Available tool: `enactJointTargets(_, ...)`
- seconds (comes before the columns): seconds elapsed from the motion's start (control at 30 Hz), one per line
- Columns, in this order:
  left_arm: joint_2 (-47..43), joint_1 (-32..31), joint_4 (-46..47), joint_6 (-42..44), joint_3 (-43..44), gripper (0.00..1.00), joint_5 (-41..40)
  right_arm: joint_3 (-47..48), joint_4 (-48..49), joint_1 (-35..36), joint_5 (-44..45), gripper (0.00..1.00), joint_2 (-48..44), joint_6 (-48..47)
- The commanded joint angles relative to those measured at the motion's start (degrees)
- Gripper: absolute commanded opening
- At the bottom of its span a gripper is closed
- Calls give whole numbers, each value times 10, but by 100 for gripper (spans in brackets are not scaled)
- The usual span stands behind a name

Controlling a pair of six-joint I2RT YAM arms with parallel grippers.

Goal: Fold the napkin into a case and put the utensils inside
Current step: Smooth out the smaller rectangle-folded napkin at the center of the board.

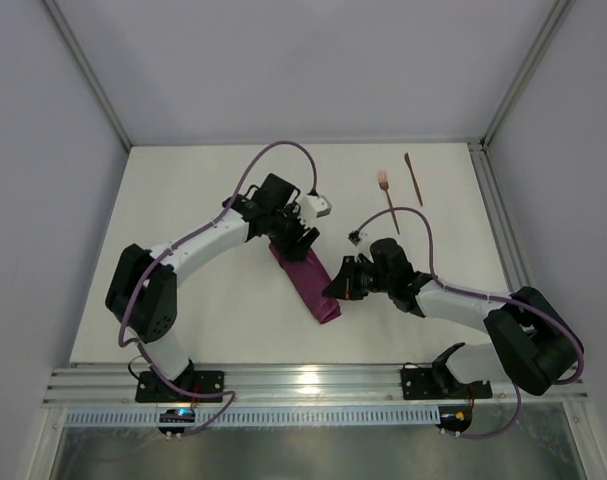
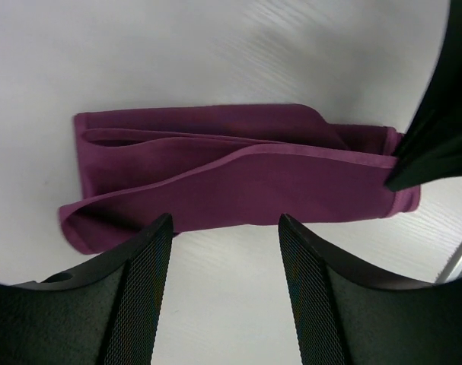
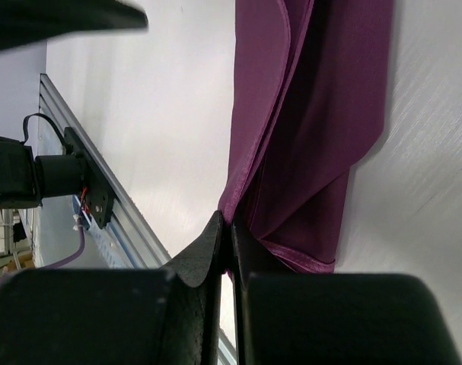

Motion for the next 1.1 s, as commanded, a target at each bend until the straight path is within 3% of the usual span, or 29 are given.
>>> enactJointTargets(0.0,-8,-23,-7,25,-23,61,54,17,32,2,10,4,-16,-4)
enactJointTargets(0.17,3,-25,8,56,-11,61,62,11,20,2,54,4,2,-37)
enactJointTargets(0.43,-22,-25,-131,116,31,61,-23,6,42,2,66,4,61,-70)
enactJointTargets(0.7,-29,-25,-187,158,47,62,-78,15,65,1,47,4,110,-71)
enactJointTargets(0.87,-18,-22,-198,276,74,65,-63,39,22,1,58,4,105,-88)
enactJointTargets(1.07,30,-16,-241,424,115,66,24,80,-66,2,69,4,103,-112)
